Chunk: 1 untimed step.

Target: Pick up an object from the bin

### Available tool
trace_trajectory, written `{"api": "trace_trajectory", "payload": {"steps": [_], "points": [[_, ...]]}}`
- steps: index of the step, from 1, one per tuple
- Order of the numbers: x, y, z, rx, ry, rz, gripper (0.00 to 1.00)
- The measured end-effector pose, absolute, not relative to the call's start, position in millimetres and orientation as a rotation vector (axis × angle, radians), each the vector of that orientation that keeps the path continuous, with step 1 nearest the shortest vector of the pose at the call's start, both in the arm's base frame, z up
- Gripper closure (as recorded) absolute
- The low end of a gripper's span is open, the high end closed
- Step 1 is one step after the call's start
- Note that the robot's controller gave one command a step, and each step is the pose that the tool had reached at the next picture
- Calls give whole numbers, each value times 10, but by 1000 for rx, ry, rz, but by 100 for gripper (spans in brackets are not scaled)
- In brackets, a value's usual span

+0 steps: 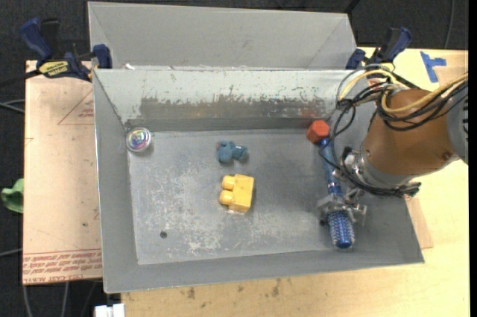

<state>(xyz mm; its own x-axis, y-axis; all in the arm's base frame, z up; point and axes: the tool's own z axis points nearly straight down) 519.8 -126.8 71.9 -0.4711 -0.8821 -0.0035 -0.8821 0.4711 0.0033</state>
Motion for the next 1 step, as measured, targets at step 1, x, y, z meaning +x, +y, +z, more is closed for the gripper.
{"api": "trace_trajectory", "payload": {"steps": [1], "points": [[5313,-1212,2027,-1685,2643,-6,100]]}}
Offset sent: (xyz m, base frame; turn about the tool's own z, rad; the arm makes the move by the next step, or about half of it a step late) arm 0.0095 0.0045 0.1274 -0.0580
